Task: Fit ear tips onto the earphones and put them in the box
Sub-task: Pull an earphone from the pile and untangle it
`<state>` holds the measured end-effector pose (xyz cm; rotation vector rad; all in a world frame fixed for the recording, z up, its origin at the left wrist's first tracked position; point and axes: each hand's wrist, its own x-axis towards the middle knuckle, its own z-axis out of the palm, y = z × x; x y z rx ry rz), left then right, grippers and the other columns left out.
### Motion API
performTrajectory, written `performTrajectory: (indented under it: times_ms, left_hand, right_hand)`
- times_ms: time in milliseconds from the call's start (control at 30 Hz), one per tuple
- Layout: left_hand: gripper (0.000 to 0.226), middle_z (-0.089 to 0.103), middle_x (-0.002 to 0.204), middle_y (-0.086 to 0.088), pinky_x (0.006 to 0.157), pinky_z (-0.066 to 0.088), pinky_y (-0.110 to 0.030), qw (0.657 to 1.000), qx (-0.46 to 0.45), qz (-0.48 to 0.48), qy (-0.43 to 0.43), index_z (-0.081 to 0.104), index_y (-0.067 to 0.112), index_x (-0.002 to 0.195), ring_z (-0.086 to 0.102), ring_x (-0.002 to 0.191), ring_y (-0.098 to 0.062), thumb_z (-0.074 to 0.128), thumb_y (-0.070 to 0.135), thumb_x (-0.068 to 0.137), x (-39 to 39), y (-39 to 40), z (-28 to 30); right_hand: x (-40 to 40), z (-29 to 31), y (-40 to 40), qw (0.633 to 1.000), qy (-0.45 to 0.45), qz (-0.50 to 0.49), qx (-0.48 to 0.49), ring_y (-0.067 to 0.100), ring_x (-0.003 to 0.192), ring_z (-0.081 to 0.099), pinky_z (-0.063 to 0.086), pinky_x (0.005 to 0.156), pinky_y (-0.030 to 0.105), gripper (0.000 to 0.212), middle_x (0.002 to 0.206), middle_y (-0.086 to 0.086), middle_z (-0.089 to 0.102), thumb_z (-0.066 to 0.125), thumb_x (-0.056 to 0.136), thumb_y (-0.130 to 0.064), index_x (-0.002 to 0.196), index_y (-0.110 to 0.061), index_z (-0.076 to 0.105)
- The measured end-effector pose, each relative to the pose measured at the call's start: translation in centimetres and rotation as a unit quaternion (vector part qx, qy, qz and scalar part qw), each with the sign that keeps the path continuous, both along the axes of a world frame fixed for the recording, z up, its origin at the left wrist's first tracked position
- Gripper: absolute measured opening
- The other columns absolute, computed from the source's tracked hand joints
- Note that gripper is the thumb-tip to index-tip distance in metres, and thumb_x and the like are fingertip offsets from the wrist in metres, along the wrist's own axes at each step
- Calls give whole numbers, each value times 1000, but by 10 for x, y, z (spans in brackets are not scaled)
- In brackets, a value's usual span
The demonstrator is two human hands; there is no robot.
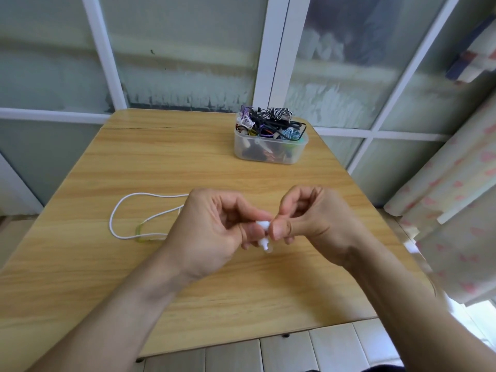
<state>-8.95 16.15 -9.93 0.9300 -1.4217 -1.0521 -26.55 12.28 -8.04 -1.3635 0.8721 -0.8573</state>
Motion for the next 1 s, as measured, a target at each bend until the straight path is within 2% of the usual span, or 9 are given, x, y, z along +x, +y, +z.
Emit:
performTrajectory:
  times_ms: [67, 200, 267, 367, 467, 567, 667, 833, 1000]
  left_hand:
    - [7, 69, 58, -4, 45, 49, -20, 998, 35, -19, 54, 67, 2, 74, 63, 50, -13, 70, -1, 68, 0, 0, 0]
    - [13, 67, 58, -9, 44, 48, -21, 992, 86, -34, 82, 66, 1, 74, 62, 47, -16, 68, 6, 63, 2, -1, 1]
    - [14, 68, 60, -10, 45, 48, -21, 991, 105, -30, 81, 66, 2, 75, 62, 49, -17, 69, 7, 63, 2, -4, -2]
    - [12, 69, 66, -8, 49, 49, -21, 990, 122, -16, 64, 67, 2, 84, 62, 54, -18, 69, 3, 72, -1, -8, -8]
    - [12, 69, 69, -8, 53, 49, -22, 991, 131, -5, 35, 68, 2, 95, 62, 60, -18, 65, -1, 84, 0, -9, -12]
    - [18, 66, 71, -6, 55, 49, -22, 990, 139, 12, 20, 67, 6, 105, 60, 63, -17, 59, -1, 90, 4, -11, -14]
    - [18, 64, 71, -7, 57, 49, -21, 988, 149, 35, 1, 69, 8, 103, 59, 61, -14, 55, 0, 94, 6, -13, -17]
    - [14, 67, 72, -8, 60, 51, -23, 980, 190, 56, 31, 68, 6, 101, 62, 65, -17, 57, 2, 94, 6, -15, -20]
    - [11, 71, 82, -14, 66, 51, -27, 972, 213, 78, 68, 67, 2, 101, 65, 68, -19, 59, 1, 93, 8, -18, -24]
  right_hand:
    - [1, 3, 0, 994, 3, 7, -108, 21, 44, 61, 51, 44, 27, 30, 59, 14, 68, 85, 47, -6, 64, -3, 61]
    - [1, 3, 1, 965, 45, -11, -260, 31, 47, 64, 55, 45, 45, 30, 64, 13, 70, 90, 54, -12, 64, 4, 66]
    - [-1, 1, 0, 950, 75, -28, -302, 26, 51, 66, 55, 48, 42, 26, 65, 7, 71, 90, 56, -11, 65, 1, 69]
    - [-6, -3, -4, 948, 131, -40, -287, 16, 61, 68, 54, 58, 29, 25, 69, -1, 73, 90, 56, -20, 68, -11, 71]
    - [-18, -8, -13, 946, 192, -63, -255, 7, 69, 68, 53, 66, 25, 27, 75, -7, 73, 89, 58, -31, 78, -21, 73]
    - [-27, -17, -20, 906, 327, -50, -264, 6, 79, 65, 54, 70, 28, 29, 85, -11, 69, 88, 68, -33, 94, -29, 75]
    - [-22, -28, -19, 857, 437, 11, -271, 3, 80, 59, 46, 71, 16, 25, 90, -11, 61, 82, 75, -34, 99, -34, 75]
    - [-11, -28, -13, 846, 455, 16, -276, 0, 73, 57, 38, 65, 7, 7, 81, -13, 63, 71, 84, -22, 84, -28, 73]
    - [-10, -21, -6, 884, 394, 9, -251, 7, 66, 60, 44, 61, 14, 7, 73, -11, 69, 72, 85, -23, 88, -28, 68]
